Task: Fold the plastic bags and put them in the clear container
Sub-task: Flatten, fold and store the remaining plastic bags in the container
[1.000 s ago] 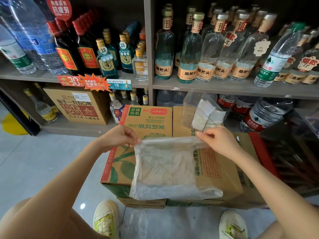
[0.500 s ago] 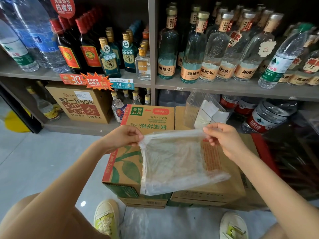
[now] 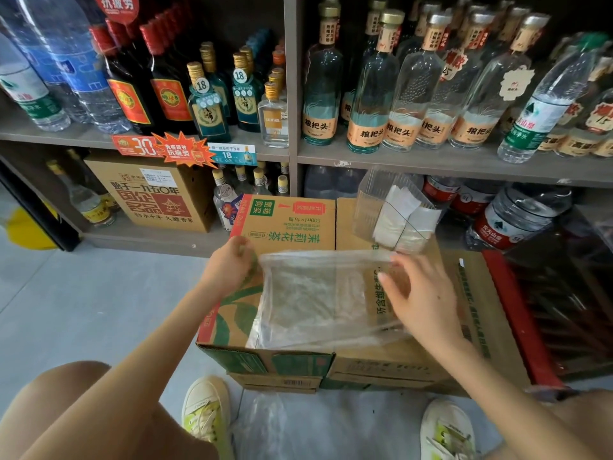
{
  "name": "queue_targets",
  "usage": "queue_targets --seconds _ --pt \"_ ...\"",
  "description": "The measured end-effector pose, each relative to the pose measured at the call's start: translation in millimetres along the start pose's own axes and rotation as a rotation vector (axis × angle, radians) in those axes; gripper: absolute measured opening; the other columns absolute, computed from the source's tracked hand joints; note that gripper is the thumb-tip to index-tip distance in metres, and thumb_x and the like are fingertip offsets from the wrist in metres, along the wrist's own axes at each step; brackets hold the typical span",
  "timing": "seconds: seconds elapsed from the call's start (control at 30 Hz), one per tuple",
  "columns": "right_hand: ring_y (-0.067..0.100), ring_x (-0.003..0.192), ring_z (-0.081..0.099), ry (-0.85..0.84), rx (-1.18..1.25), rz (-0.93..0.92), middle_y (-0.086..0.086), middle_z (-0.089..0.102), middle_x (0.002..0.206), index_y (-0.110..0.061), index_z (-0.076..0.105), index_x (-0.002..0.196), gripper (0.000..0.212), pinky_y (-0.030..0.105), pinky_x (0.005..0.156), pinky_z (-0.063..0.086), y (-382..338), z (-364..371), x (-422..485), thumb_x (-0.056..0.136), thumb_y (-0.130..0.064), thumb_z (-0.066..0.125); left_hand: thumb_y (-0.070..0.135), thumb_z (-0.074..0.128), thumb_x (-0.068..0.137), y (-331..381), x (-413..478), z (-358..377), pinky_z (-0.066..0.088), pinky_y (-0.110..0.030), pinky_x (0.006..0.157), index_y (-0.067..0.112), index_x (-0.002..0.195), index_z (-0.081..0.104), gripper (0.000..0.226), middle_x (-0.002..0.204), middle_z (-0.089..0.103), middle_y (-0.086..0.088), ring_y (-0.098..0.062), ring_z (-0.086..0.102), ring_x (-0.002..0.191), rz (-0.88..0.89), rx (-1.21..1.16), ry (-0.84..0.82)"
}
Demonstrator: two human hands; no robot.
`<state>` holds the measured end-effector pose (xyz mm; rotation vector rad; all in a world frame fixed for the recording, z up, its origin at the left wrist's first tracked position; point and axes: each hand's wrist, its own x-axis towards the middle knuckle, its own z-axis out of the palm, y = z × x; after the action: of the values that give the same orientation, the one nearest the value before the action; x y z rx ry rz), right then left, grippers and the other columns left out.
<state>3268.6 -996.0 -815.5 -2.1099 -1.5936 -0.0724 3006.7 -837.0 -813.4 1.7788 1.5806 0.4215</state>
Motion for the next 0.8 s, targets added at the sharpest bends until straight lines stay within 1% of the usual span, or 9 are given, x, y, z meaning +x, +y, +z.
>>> queue_targets --seconds 0.07,0.13,0.2,0.27,0.4,0.5,0.6,0.67,0.8 --pt "0.024 0.106 0.058 -0.15 0.01 -0.058 0.002 0.063 0.115 -0.018 0.063 0.121 0.052 0.036 0.087 0.044 7 11 -23 0.091 -0.054 0.042 0.01 0.043 0.099 -11 -30 13 0.038 -0.031 0.067 0.006 0.116 0.056 0.022 0.104 0.062 -0.01 -0.028 0.057 0.083 0.148 0.142 0.209" --pt "0.027 0.114 0.055 -0.264 -0.046 -0.091 0.004 0.061 0.124 -0.022 0.062 0.125 0.061 0.042 0.091 0.042 11 23 -40 0.091 -0.062 0.03 0.008 0.044 0.096 -24 -57 32 0.041 -0.031 0.071 0.002 0.114 0.06 0.024 0.105 0.066 -0.014 -0.034 0.062 0.092 0.364 0.235 0.266" --pt "0.03 0.12 0.053 -0.317 -0.099 -0.084 0.007 0.059 0.13 -0.026 0.061 0.127 0.065 0.049 0.097 0.041 9 31 -48 0.095 -0.062 0.018 0.027 0.031 0.1 -38 -69 51 0.038 -0.035 0.102 0.001 0.134 0.052 0.047 0.132 0.058 -0.014 -0.034 0.051 0.126 0.427 0.322 0.135" --pt "0.032 0.125 0.051 -0.329 -0.157 -0.037 0.01 0.056 0.135 -0.027 0.058 0.13 0.064 0.05 0.104 0.036 9 31 -53 0.097 -0.057 0.011 0.042 0.015 0.099 -47 -71 63 0.008 -0.033 0.117 0.005 0.146 0.037 0.063 0.15 0.039 -0.009 -0.027 0.028 0.143 0.427 0.438 0.076" --pt "0.032 0.131 0.046 -0.336 -0.244 0.053 0.011 0.05 0.14 -0.025 0.053 0.135 0.066 0.057 0.107 0.033 27 20 -68 0.099 -0.053 0.006 0.054 0.002 0.094 -50 -72 68 -0.007 -0.044 0.118 0.017 0.152 0.022 0.071 0.158 0.02 0.001 -0.015 0.002 0.145 0.405 0.594 0.081" --pt "0.033 0.131 0.046 -0.317 -0.215 0.056 0.012 0.05 0.14 -0.02 0.05 0.138 0.071 0.058 0.107 0.031 33 12 -71 0.098 -0.057 0.004 0.069 0.0 0.084 -47 -71 64 -0.016 -0.041 0.116 0.029 0.153 0.014 0.081 0.16 0.003 0.003 -0.014 -0.009 0.147 0.375 0.564 0.019" --pt "0.03 0.134 0.041 -0.241 -0.079 0.009 0.01 0.047 0.144 -0.019 0.045 0.141 0.07 0.053 0.111 0.027 24 6 -66 0.096 -0.061 0.01 0.074 0.014 0.081 -43 -72 50 -0.012 -0.034 0.117 0.034 0.15 0.026 0.08 0.16 0.006 -0.001 -0.021 -0.004 0.149 0.367 0.346 0.051" --pt "0.025 0.136 0.037 -0.238 0.035 -0.094 0.005 0.044 0.146 -0.022 0.047 0.139 0.068 0.052 0.111 0.027 10 5 -63 0.095 -0.064 0.016 0.067 0.023 0.088 -42 -70 44 -0.007 -0.031 0.118 0.03 0.146 0.037 0.07 0.158 0.013 0.002 -0.021 0.001 0.148 0.471 0.308 0.125" --pt "0.015 0.136 0.032 -0.323 0.079 -0.296 -0.003 0.044 0.145 -0.026 0.05 0.135 0.067 0.049 0.112 0.02 -15 17 -61 0.093 -0.067 0.018 0.059 0.007 0.094 -29 -49 43 -0.01 -0.027 0.117 0.021 0.15 0.028 0.071 0.157 0.021 0.002 -0.016 0.003 0.147 0.581 0.445 0.086"
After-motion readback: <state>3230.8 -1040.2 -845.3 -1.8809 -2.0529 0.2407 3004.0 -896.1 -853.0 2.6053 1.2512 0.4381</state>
